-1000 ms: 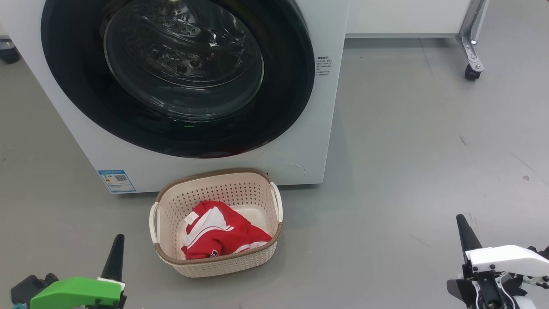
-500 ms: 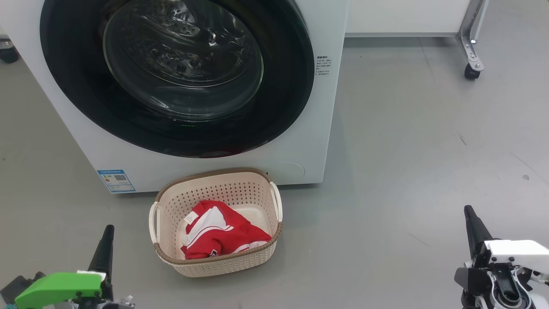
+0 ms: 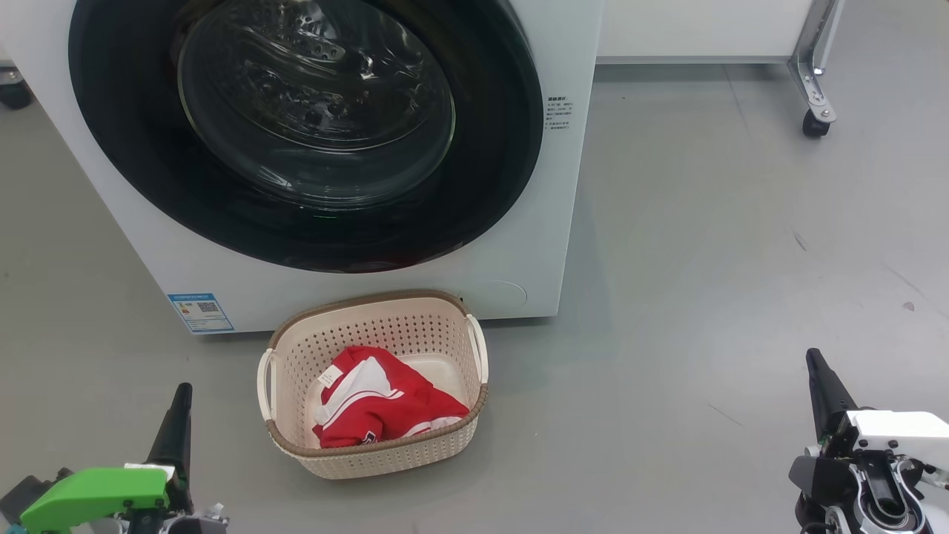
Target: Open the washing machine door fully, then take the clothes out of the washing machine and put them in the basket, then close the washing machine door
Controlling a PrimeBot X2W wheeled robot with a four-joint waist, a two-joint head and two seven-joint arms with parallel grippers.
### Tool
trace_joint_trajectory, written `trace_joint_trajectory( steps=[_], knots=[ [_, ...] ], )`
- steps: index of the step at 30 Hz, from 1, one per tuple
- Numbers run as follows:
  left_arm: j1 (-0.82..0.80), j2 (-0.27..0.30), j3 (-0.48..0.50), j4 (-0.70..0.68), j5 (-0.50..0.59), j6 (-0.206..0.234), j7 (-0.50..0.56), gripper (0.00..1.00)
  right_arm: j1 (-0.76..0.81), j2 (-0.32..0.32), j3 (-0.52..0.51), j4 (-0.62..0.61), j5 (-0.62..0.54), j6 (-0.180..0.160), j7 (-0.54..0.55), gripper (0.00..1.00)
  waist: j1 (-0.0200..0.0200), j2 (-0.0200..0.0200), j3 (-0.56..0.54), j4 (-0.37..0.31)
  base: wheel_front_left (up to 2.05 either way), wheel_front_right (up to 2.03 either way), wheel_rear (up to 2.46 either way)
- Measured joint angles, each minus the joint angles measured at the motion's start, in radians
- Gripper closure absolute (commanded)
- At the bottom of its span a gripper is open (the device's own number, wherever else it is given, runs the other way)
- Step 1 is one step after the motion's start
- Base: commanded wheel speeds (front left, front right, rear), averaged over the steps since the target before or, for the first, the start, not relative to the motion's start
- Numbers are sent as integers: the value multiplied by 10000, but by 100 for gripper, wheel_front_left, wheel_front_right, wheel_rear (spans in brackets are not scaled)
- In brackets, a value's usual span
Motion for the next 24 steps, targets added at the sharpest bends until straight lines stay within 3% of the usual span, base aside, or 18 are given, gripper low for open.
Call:
trace_joint_trajectory(
  steps=[24],
  knots=[
    [-14,-2,21,127,0,-75,71,100,-18,0,-12,6,0,0,8,100,0,0,-5,1,0,0,0]
  ],
)
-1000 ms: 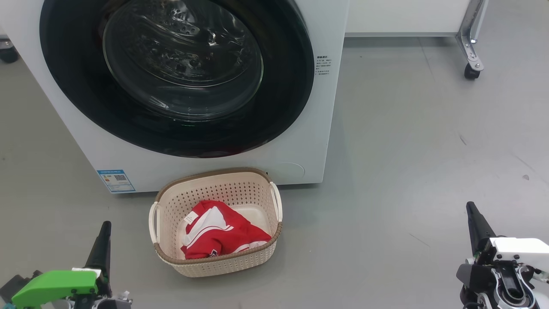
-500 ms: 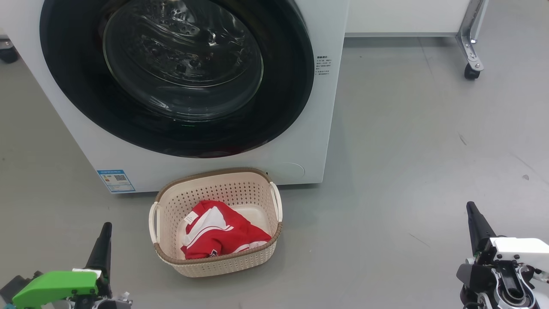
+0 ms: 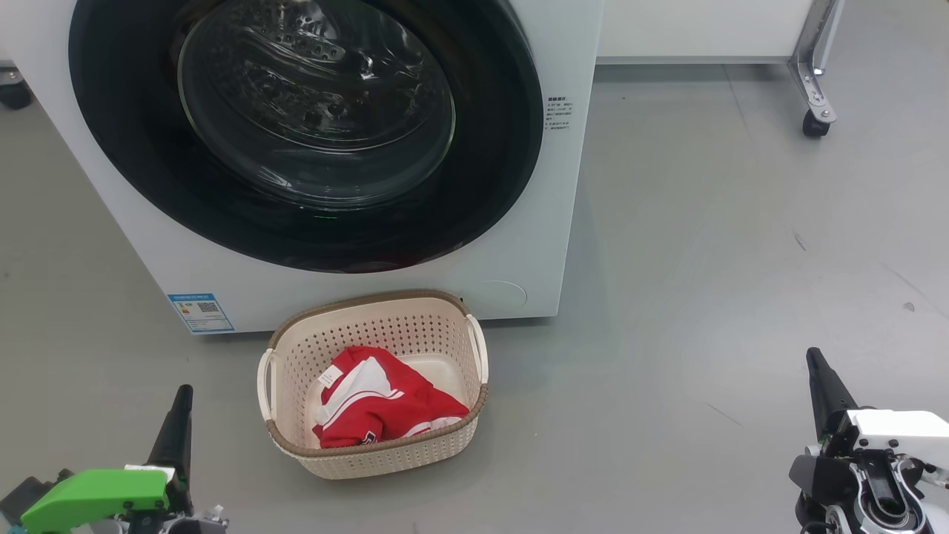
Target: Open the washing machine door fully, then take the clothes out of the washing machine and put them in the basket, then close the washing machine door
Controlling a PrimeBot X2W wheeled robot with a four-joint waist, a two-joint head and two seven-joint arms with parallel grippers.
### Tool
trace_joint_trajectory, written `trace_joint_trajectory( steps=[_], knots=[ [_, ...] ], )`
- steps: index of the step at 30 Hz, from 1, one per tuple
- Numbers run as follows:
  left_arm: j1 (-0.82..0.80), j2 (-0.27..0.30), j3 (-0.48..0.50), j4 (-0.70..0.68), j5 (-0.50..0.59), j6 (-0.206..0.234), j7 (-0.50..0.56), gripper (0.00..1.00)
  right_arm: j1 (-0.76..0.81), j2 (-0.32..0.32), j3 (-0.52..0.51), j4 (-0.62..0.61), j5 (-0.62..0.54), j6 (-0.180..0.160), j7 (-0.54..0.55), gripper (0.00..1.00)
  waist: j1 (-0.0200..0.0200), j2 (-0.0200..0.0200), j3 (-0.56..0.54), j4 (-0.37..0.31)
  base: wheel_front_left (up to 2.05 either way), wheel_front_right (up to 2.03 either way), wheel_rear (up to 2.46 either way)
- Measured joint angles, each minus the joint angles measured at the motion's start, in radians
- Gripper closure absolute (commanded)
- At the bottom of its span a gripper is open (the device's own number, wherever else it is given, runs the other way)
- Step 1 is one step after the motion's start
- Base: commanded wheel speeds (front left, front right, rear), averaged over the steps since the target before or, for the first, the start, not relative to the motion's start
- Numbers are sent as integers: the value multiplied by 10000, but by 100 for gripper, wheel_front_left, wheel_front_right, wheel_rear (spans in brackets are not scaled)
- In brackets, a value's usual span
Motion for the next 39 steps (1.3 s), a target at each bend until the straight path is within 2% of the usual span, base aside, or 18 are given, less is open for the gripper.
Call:
trace_joint_trajectory(
  steps=[39],
  knots=[
    [-78,-2,36,100,0,-4,4,100,-6,2,-27,0,0,0,2,100,0,0,-1,0,0,0,0]
  ],
)
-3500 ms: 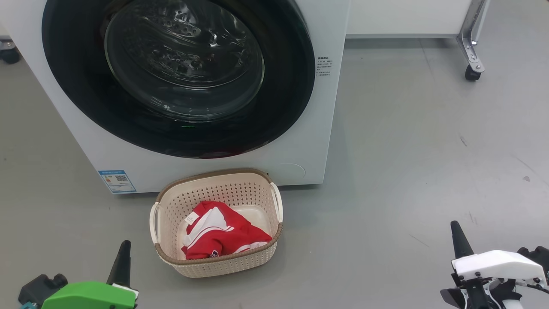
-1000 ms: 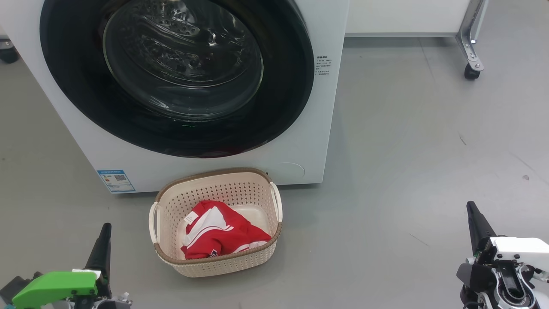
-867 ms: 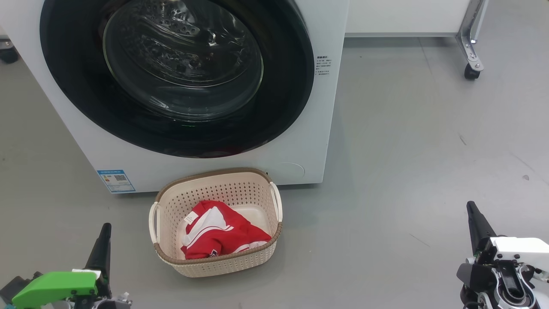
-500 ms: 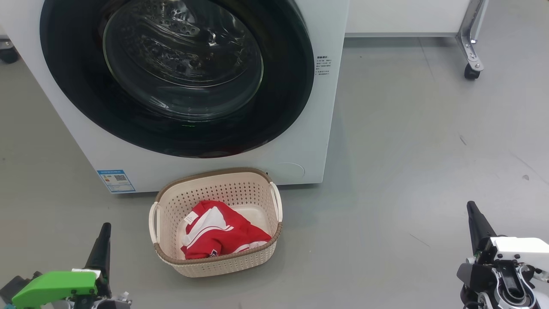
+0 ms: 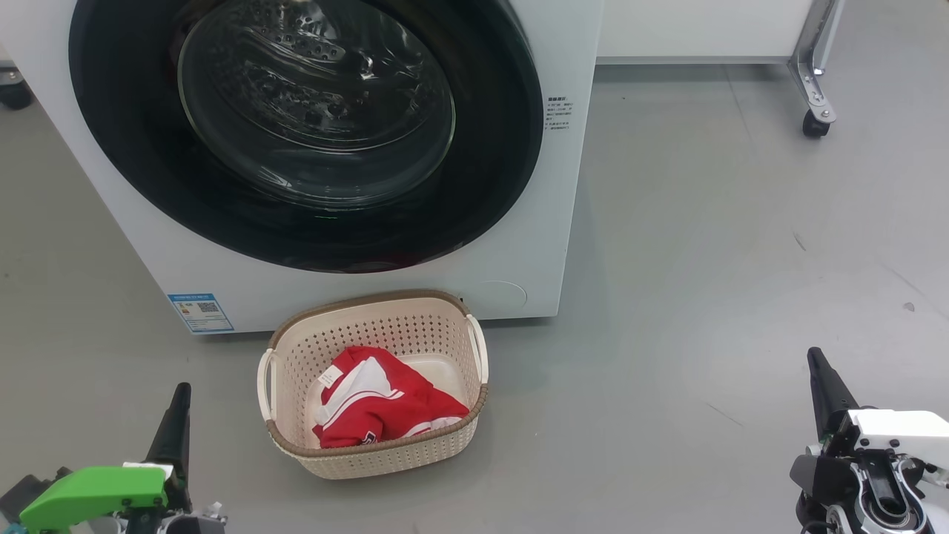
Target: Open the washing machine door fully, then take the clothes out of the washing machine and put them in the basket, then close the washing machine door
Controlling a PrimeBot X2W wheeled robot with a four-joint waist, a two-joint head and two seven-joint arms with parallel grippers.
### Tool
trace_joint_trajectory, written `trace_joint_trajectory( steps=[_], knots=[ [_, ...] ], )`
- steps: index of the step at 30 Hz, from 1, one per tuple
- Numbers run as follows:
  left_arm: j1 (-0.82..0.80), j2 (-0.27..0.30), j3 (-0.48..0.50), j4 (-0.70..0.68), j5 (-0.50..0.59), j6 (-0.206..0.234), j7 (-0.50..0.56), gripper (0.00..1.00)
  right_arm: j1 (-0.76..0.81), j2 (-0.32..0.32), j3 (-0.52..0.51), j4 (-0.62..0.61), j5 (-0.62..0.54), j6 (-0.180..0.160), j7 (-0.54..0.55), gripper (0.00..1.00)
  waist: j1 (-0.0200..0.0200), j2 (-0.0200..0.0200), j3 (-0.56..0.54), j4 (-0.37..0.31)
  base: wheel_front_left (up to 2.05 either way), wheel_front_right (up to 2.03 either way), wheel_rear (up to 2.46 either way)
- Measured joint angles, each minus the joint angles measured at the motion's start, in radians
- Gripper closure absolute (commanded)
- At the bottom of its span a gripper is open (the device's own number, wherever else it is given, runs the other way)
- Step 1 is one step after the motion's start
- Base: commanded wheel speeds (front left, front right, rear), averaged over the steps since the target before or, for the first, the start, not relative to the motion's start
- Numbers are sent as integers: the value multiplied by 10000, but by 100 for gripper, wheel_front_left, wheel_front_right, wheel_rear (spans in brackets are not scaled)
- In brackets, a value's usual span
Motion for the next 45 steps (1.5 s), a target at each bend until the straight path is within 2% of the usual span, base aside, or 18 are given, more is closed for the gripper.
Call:
trace_joint_trajectory(
  steps=[45],
  knots=[
    [-31,-4,48,15,0,-2,13,100,0,4,-31,-12,0,0,4,100,1,0,1,1,0,0,0]
  ],
)
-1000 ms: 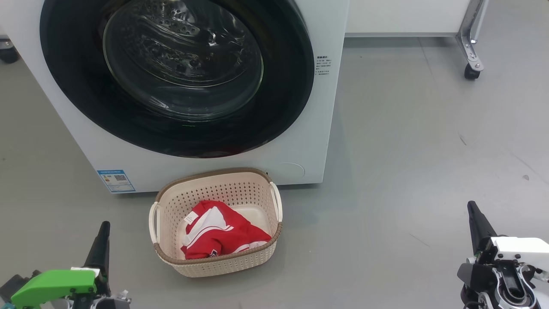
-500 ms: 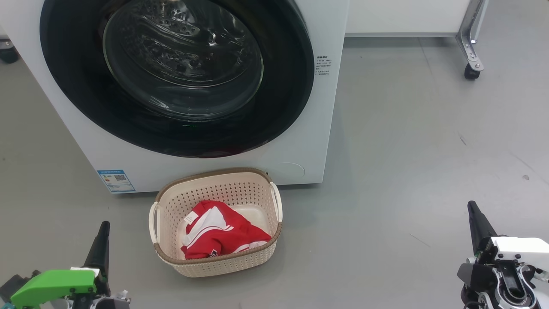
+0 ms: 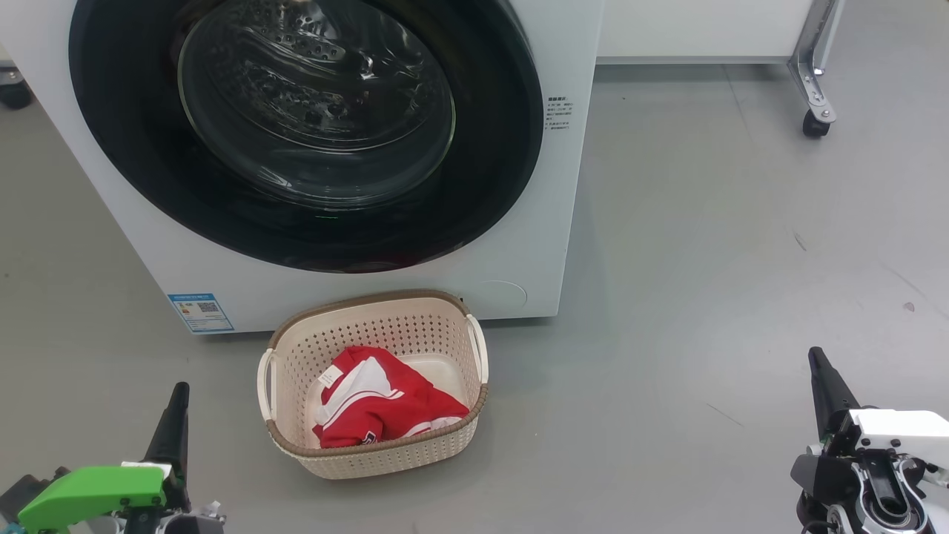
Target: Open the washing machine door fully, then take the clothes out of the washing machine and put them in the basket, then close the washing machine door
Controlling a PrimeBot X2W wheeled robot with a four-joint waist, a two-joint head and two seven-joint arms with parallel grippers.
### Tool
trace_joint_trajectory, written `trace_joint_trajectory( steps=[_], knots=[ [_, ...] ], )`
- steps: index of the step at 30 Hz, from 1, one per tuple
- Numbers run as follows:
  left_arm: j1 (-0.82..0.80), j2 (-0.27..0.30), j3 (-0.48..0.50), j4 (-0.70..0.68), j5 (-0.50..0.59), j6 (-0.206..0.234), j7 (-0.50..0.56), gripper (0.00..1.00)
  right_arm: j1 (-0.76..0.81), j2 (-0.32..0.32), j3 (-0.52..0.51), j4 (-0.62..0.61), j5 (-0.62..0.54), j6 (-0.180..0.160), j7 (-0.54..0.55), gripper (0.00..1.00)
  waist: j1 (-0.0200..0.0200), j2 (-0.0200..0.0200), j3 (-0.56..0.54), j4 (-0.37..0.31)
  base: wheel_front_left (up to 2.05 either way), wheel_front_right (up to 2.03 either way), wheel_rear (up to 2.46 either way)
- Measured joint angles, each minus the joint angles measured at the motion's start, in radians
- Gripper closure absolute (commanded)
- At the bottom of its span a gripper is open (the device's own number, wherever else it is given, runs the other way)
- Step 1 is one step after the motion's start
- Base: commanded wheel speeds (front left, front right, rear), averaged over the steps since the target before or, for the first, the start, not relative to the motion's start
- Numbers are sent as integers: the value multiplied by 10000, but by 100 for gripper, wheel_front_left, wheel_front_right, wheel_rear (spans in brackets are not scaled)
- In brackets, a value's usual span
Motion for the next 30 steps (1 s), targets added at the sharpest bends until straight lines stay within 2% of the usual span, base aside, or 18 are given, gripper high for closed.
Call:
trace_joint_trajectory(
  steps=[30],
  knots=[
    [-4,-6,44,-8,0,0,73,100,0,4,-17,-12,-2,0,27,100,0,0,1,1,0,0,0]
  ],
)
